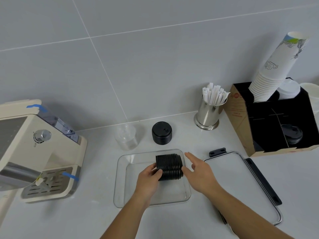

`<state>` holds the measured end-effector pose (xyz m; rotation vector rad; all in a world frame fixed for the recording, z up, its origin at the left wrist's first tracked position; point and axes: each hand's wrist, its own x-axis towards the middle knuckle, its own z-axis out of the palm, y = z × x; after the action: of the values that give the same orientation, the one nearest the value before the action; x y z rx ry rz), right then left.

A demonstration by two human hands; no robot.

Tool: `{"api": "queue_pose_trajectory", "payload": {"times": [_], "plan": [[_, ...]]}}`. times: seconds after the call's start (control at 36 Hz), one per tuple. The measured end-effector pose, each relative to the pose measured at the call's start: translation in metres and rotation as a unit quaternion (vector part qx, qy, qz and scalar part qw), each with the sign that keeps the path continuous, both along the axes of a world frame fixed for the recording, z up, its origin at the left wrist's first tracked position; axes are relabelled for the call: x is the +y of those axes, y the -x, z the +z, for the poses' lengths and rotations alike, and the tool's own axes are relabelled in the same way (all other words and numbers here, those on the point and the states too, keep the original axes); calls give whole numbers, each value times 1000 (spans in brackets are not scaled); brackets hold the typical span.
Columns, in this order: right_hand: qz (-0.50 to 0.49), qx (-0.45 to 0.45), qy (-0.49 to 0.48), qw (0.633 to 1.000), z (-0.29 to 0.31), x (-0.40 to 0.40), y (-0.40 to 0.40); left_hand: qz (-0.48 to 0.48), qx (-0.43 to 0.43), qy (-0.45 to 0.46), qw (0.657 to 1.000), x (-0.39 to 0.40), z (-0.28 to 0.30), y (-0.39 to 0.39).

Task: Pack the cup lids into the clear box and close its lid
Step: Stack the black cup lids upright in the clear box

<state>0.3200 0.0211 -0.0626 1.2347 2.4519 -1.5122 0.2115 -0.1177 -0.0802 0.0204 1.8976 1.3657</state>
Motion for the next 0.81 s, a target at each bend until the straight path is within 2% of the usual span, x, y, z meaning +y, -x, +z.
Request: {"api": "queue_pose_trajectory", "payload": {"times": [0.11, 0.19, 0.36, 0.64, 0.81], "plan": [[-7, -39, 40, 998, -16, 3, 0, -35, 1, 11, 999, 2, -5, -3], [-1, -23, 9, 1000, -25, 2, 1, -46, 14, 6, 999, 5, -8, -4], [-6, 20, 9, 1000, -13, -4, 1, -47, 27, 7, 999, 5, -8, -6], [-7, 7, 10, 1000, -15, -3, 0, -40, 37, 23, 998, 6, 4, -9], [-36, 1, 44, 998, -12, -2, -1, -30, 34, 22, 999, 4, 11, -10]]}}
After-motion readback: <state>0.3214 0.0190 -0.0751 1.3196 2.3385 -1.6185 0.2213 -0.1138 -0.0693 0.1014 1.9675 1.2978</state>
